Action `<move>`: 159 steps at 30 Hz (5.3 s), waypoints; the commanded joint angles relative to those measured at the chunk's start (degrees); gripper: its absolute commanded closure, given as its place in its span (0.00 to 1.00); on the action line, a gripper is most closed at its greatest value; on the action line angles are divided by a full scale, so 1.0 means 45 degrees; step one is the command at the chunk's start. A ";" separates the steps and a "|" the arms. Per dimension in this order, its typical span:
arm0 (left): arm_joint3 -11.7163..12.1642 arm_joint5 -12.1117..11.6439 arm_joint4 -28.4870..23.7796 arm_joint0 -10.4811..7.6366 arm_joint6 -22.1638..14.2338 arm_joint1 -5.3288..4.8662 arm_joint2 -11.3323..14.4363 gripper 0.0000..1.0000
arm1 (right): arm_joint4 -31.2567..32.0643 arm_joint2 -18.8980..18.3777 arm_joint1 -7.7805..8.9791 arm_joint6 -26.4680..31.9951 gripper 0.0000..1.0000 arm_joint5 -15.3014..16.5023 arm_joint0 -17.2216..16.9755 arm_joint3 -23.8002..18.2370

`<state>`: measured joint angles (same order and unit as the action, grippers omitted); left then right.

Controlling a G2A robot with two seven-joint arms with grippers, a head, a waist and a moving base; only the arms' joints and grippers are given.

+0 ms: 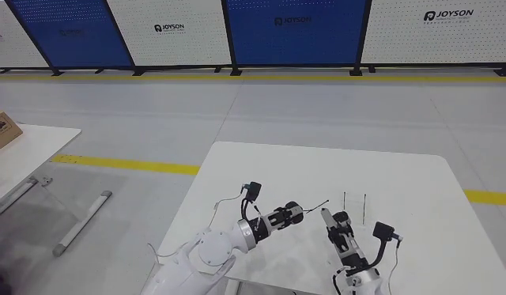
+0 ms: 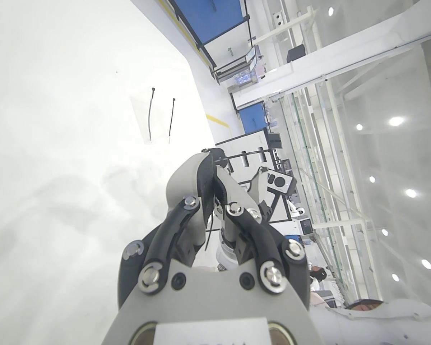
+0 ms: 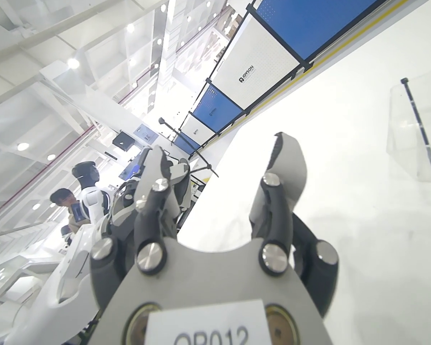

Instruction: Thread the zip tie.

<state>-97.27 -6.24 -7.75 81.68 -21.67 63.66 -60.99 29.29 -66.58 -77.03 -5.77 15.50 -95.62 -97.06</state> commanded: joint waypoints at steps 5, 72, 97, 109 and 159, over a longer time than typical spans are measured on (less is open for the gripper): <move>-0.0446 -0.0288 -0.0364 0.0432 -0.0179 -0.0113 -0.0563 1.00 | -0.0383 -0.0189 0.0041 0.0036 0.00 0.0294 -0.0303 -0.0301; -0.0232 0.0711 -0.2997 -0.0283 -0.0577 0.0203 0.0466 1.00 | 0.5084 -0.0034 0.0438 0.2207 0.91 -0.0985 0.0642 -0.0198; 0.0179 0.0970 -0.2963 -0.0718 -0.0546 0.0289 0.0647 1.00 | 0.5114 0.0177 0.0498 0.2312 0.71 -0.0727 0.0884 -0.0211; 0.0362 0.0941 -0.2936 -0.0737 -0.0611 0.0308 0.0709 1.00 | 0.5105 0.0192 0.0529 0.2156 0.85 -0.0744 0.0861 -0.0297; -0.0561 -0.0997 -0.2999 0.0285 -0.1231 0.0087 -0.0160 1.00 | 0.5036 0.0435 0.0596 0.2105 1.00 -0.0967 0.0998 0.0168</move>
<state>-99.70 -10.66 -21.20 82.87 -27.18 64.07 -61.62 51.94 -64.66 -74.34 3.74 11.19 -91.14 -96.33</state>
